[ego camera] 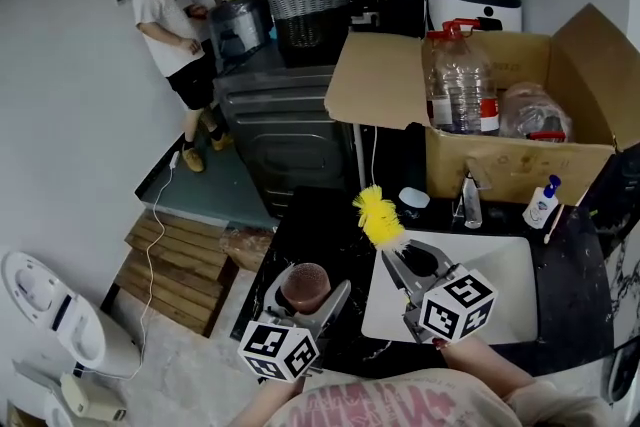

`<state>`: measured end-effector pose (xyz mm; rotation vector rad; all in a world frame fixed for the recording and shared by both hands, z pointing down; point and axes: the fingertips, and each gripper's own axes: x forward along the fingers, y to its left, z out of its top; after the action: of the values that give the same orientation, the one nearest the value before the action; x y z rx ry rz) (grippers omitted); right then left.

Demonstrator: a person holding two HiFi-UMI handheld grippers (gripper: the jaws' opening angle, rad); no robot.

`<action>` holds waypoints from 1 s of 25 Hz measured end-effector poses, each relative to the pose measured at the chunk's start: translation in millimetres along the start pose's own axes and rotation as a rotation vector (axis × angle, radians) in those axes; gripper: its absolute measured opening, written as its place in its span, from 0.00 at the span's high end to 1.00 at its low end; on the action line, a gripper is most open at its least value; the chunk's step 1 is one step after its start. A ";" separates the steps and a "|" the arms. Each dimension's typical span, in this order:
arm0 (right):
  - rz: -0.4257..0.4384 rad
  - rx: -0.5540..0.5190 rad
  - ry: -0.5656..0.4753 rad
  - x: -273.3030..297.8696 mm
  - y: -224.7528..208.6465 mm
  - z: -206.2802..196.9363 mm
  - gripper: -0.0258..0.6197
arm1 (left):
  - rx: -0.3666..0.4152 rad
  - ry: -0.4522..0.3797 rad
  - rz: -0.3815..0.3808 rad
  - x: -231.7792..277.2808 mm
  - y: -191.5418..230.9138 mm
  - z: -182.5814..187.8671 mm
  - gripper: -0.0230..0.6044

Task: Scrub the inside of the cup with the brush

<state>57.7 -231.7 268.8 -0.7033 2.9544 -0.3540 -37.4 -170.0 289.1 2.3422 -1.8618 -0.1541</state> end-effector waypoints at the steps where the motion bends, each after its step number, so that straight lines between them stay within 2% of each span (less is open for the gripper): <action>1: -0.001 -0.001 0.001 -1.1 -0.3 -0.1 0.87 | 0.000 -0.001 -0.001 0.4 -1.1 -0.5 0.32; 10: 0.017 0.027 0.009 -2.4 -1.1 0.7 0.87 | 0.011 -0.008 0.007 1.4 -4.8 2.7 0.32; 25: 0.064 0.017 0.027 2.7 10.0 -1.7 0.87 | 0.019 -0.021 0.026 -3.4 -6.3 6.7 0.32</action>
<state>50.7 -223.9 268.0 -0.6047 2.9874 -0.3868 -33.2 -165.7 281.4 2.3360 -1.9111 -0.1591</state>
